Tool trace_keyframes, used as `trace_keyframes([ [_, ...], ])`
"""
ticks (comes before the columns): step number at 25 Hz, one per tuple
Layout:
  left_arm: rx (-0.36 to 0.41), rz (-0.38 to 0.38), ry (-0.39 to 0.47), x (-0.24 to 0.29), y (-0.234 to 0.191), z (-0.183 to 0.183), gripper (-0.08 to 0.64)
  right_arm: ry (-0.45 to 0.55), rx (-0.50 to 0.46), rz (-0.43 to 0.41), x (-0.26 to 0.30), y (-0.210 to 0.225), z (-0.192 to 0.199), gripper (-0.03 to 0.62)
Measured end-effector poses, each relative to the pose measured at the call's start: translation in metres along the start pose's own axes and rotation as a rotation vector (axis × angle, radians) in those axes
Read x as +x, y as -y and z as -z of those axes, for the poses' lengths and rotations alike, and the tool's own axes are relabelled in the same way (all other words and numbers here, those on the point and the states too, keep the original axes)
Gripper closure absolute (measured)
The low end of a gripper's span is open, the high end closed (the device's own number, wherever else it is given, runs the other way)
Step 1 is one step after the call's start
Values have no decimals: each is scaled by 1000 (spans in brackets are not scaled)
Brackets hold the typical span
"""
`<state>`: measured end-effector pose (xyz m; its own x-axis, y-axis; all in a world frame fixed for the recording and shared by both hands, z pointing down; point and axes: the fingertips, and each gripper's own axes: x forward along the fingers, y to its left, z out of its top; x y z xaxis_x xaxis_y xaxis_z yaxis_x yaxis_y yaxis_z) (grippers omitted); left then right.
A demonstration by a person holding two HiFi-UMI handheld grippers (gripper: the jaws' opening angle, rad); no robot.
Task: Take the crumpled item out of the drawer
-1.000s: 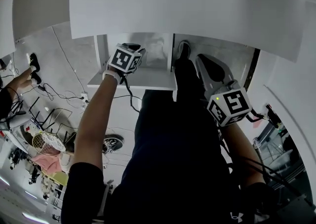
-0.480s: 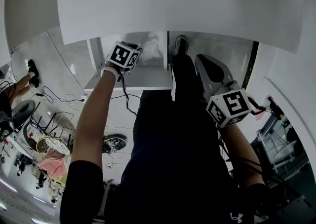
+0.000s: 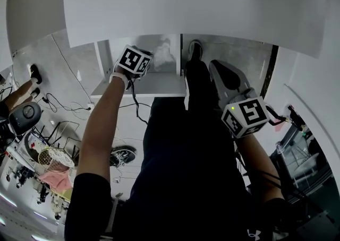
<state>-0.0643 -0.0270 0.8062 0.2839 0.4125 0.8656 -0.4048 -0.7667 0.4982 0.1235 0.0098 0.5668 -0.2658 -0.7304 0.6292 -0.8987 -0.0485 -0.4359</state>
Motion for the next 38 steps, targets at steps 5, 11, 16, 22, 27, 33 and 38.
trace_keyframes([
  [5, 4, 11, 29, -10, 6, 0, 538, 6, -18, -12, 0, -7, 0, 589],
  [11, 21, -6, 64, -32, 15, -7, 543, 12, -58, -47, -6, -17, -13, 589],
  [16, 0, -33, 122, -57, 12, 2, 543, 23, -95, -81, -6, -38, -13, 589],
  [22, -33, -60, 226, -95, 21, -5, 545, 36, -161, -133, -7, -51, -34, 589],
  [27, -69, -78, 357, -132, 42, -6, 546, 48, -212, -176, -11, -68, -44, 589],
  [33, -165, -82, 539, -183, 61, -2, 546, 52, -254, -219, -12, -89, -59, 589],
  [38, -236, -109, 678, -213, 65, 3, 546, 66, -302, -256, -8, -101, -66, 589],
])
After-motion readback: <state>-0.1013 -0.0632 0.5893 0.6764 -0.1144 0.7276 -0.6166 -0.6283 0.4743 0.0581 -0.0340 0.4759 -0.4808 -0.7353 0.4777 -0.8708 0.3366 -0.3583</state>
